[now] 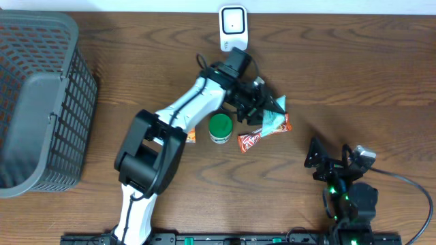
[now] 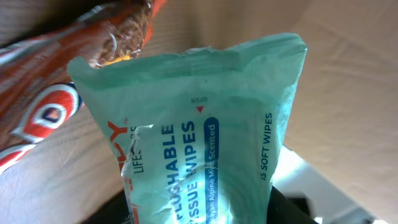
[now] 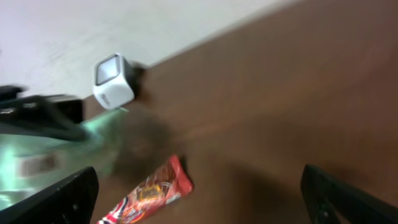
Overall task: Scan the item barcode
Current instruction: 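Hold the wet-wipe pack near the scanner and rotate it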
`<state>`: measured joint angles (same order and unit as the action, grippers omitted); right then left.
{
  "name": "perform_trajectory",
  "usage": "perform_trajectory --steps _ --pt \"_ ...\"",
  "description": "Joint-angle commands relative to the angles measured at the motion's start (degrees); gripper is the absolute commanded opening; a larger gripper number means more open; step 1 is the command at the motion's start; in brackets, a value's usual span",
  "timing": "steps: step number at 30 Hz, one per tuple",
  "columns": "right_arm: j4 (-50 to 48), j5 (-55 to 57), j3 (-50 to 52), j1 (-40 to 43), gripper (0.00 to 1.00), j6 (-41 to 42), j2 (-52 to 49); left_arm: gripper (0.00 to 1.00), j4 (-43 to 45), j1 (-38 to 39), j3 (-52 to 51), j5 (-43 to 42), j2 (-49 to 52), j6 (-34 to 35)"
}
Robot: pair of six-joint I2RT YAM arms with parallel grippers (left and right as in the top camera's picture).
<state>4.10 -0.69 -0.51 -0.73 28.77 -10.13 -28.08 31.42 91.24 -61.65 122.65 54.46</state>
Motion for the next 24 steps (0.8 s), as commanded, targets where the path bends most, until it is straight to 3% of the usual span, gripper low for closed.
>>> perform_trajectory --steps 1,7,14,18,24 --pt "-0.09 -2.80 0.15 2.43 0.99 18.10 -6.60 0.47 -0.09 -2.08 0.70 -6.54 1.03 2.91" --pt "-8.39 -18.32 0.15 5.55 0.99 20.72 -15.37 0.46 -0.09 -2.99 0.70 -8.48 1.03 3.41" --pt "-23.43 -32.22 0.15 5.57 0.99 22.97 -16.50 0.46 -0.07 -2.99 0.70 -9.97 1.03 5.92" --pt "-23.61 -38.32 0.15 5.57 0.99 24.17 -16.50 0.46 -0.09 -3.02 0.70 -12.33 1.03 7.74" --pt "-23.65 -44.41 0.15 5.57 0.99 16.90 -16.50 0.46 -0.07 -3.02 0.72 -17.55 1.03 9.94"
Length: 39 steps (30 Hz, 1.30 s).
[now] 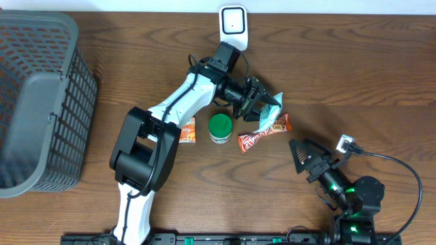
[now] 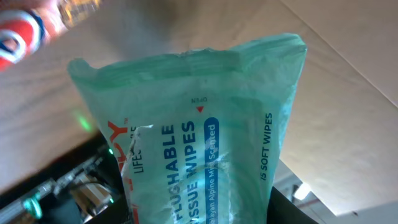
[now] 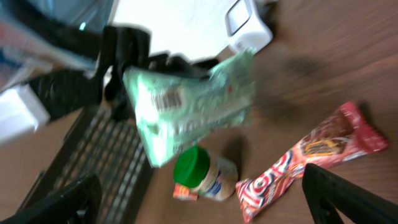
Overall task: Scan the item barcode
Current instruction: 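Hold the wet-wipe pack near the scanner and rotate it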
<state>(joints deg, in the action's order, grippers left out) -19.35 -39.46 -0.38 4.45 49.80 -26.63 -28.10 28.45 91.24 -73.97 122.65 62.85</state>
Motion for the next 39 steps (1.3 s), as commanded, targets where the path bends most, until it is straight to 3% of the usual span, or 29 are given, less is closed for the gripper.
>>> perform_trajectory --steps 1,6,12,16,23,26,31,34,39 --pt "-0.17 -6.58 0.02 0.39 0.99 -5.68 0.00 0.46 -0.04 -0.04 0.70 -6.14 1.03 1.57" --pt "0.13 -12.00 0.02 0.39 0.99 -14.45 0.00 0.46 -0.04 -0.04 0.70 -9.86 1.03 1.81" --pt "1.11 -11.04 0.02 0.42 0.99 -20.74 0.00 0.47 -0.04 -0.15 0.70 -13.00 1.03 3.43" --pt "3.96 -4.15 0.02 0.42 0.99 -21.44 0.00 0.46 -0.04 -0.15 0.70 -15.85 1.03 6.01" --pt "22.01 16.94 0.02 0.42 0.99 -21.62 0.00 0.46 -0.04 -0.15 0.72 -16.06 1.01 10.23" --pt "21.35 17.66 0.02 0.39 0.99 -22.25 -0.57 0.45 -0.02 -0.15 0.72 -16.06 0.98 13.84" --pt "22.12 22.82 0.02 0.39 0.99 -22.21 -0.61 0.30 -0.04 -0.15 0.72 -16.06 0.57 18.18" --pt "22.38 25.00 0.02 0.39 0.99 -22.23 -0.66 0.30 0.20 -0.17 0.72 -16.04 -0.13 21.97" --pt "22.43 26.16 0.02 0.39 0.99 -22.25 -0.66 0.30 3.37 -0.26 0.72 -16.06 -0.39 21.92"
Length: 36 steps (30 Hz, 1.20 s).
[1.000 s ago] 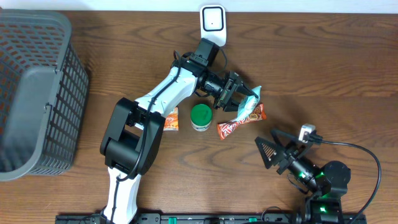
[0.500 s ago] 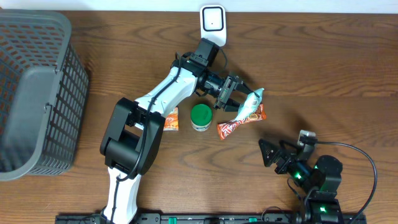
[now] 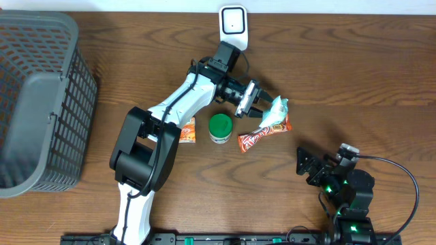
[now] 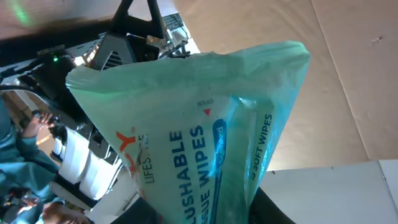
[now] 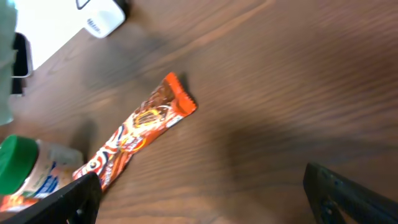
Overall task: Scan the item barcode
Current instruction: 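Hold the wet-wipe pack near the scanner and rotate it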
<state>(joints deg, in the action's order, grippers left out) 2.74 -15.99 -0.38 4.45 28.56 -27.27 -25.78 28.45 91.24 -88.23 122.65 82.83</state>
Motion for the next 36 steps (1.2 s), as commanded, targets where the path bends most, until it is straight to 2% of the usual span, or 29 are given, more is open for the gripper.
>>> perform_trajectory --steps 1,6,9,13,17,20,23,28,29,31,36 --pt "0.39 3.13 0.02 0.39 0.99 -0.98 -0.02 0.31 1.49 -0.26 0.72 -1.81 -0.39 1.95" --pt "0.50 3.96 0.02 0.39 0.99 -1.01 -0.02 0.30 4.42 -0.26 0.72 -1.79 -0.39 0.83" --pt "0.50 3.93 0.02 0.39 0.99 -1.01 -0.02 0.31 10.73 -0.26 0.72 -1.79 -0.39 -1.27" --pt "0.50 4.11 0.02 0.39 0.99 -0.98 -0.02 0.32 24.20 -0.52 0.72 -1.79 -0.39 -3.63" --pt "0.50 3.87 0.02 0.39 0.99 -0.90 -0.02 0.34 41.81 -1.03 0.72 -1.79 -0.39 -3.67" --pt "0.50 3.91 0.02 0.39 0.99 -0.98 -0.02 0.35 50.29 -1.29 0.72 -1.79 -0.39 -3.69" --pt "0.50 3.91 0.02 0.39 0.99 -0.98 -0.02 0.35 54.01 -1.38 0.72 -1.79 -0.39 -3.69" --pt "0.50 3.91 0.02 0.39 0.99 -0.98 -0.02 0.35 54.77 -1.38 0.72 -1.81 -0.39 -4.50" --pt "0.50 3.91 0.02 0.39 0.99 -0.98 -0.02 0.30 55.39 -1.38 0.72 -1.84 -0.39 -6.01" --pt "0.50 3.91 0.02 0.39 0.99 -0.98 -0.02 0.30 58.03 -1.25 0.72 -1.84 -0.57 -8.24" --pt "0.50 3.91 0.02 0.39 0.99 -0.98 -0.02 0.30 65.37 0.24 0.72 -1.84 -1.84 -7.78"
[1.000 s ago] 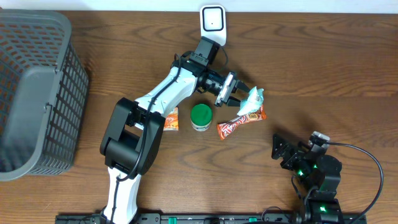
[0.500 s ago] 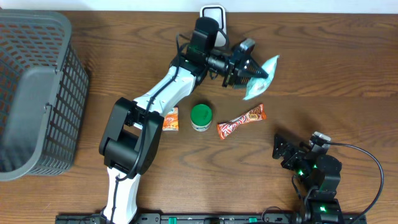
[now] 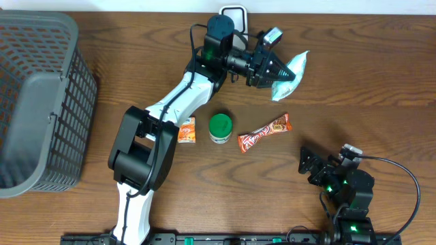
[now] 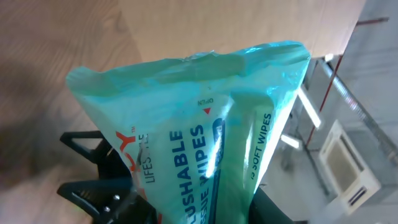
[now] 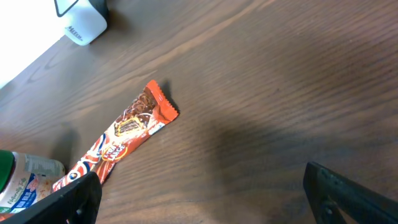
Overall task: Scan the item barcode
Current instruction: 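Hold the wet-wipe pack near the scanner and rotate it, then present the wet-wipe pack barcode under the white scanner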
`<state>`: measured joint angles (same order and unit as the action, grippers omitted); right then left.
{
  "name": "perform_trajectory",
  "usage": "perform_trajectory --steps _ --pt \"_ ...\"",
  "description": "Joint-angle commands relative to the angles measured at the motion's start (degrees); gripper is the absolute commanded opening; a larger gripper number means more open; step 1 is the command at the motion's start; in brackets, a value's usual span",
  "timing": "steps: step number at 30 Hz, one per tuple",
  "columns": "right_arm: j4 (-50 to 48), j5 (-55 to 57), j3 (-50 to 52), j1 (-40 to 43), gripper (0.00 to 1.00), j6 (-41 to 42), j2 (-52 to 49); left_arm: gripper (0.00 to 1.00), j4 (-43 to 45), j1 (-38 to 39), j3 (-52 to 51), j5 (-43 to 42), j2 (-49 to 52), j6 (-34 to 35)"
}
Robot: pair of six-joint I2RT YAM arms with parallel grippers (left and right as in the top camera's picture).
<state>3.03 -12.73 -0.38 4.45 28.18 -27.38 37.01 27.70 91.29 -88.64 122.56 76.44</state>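
Observation:
My left gripper [image 3: 271, 70] is shut on a teal pack of flushable wipes [image 3: 289, 73], held raised at the back of the table just right of the white barcode scanner [image 3: 234, 11]. The pack [image 4: 199, 130] fills the left wrist view, its printed front toward that camera. The scanner also shows at the top left of the right wrist view [image 5: 79, 18]. My right gripper [image 3: 312, 167] rests open low at the front right, with nothing between its fingers [image 5: 68, 202].
A red snack bar [image 3: 264, 132], a green-lidded jar [image 3: 220, 128] and a small orange packet [image 3: 187, 130] lie mid-table. A dark mesh basket [image 3: 37, 95] stands at the left edge. The snack bar [image 5: 118, 146] lies ahead of my right gripper.
My left gripper has lifted the wipes pack from over the snack bar to the back of the table, beside the scanner. The right arm has stayed in place.
My left gripper was shut on the wipes pack low by the snack bar and jar. It stayed there over two more moments, the pack's tilt changing, while my right gripper shifted about at the front right. Now the pack is up beside the scanner.

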Motion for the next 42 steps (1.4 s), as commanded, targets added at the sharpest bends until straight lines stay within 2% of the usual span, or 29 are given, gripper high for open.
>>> perform_trajectory --steps 1,6,9,12,14,16,23,26,30,36,38,39,42 --pt "0.22 0.66 0.02 0.39 0.99 -0.61 0.09 0.31 3.23 0.98 0.68 -1.44 -1.81 -1.40" --pt "0.22 0.63 0.02 0.39 0.99 -0.61 0.09 0.31 5.97 0.00 0.68 -1.05 -1.81 -3.32" --pt "0.22 0.66 0.02 0.39 0.99 -0.61 0.09 0.31 5.51 -0.83 0.66 2.97 -1.81 -3.52" --pt "0.22 0.66 0.02 0.39 0.99 -0.61 0.09 0.31 -4.04 -0.26 0.68 14.99 -1.81 -0.72" --pt "0.22 0.66 0.02 0.39 0.99 -0.61 0.09 0.31 -13.22 0.87 0.68 21.77 -1.81 -1.18" --pt "0.22 0.66 0.02 0.39 0.99 -0.61 0.09 0.31 -21.51 2.34 0.68 28.55 -1.81 -4.39" --pt "0.22 0.66 0.02 0.39 0.99 -0.61 0.09 0.31 -49.35 7.41 0.68 59.34 -1.88 -28.87" --pt "0.22 0.66 0.02 0.39 0.99 -0.61 0.09 0.31 -53.81 7.34 0.68 68.02 -2.71 -33.48" --pt "0.22 0.66 0.02 0.39 0.99 -0.61 0.09 0.31 -56.54 6.34 0.70 79.36 -5.60 -38.86" --pt "0.22 0.66 0.02 0.39 0.99 -0.61 0.09 0.32 -55.93 6.14 0.70 97.50 -9.62 -46.47" --pt "0.22 0.66 0.02 0.39 0.99 -0.61 0.09 0.32 -53.79 6.23 0.70 100.89 -9.84 -48.52" --pt "0.22 0.66 0.02 0.39 0.99 -0.61 0.09 0.37 -51.23 6.23 0.70 103.03 -9.51 -50.01" --pt "0.22 0.63 0.02 0.39 0.99 -0.61 0.09 0.43 -44.48 6.05 0.70 108.32 -7.69 -52.89"
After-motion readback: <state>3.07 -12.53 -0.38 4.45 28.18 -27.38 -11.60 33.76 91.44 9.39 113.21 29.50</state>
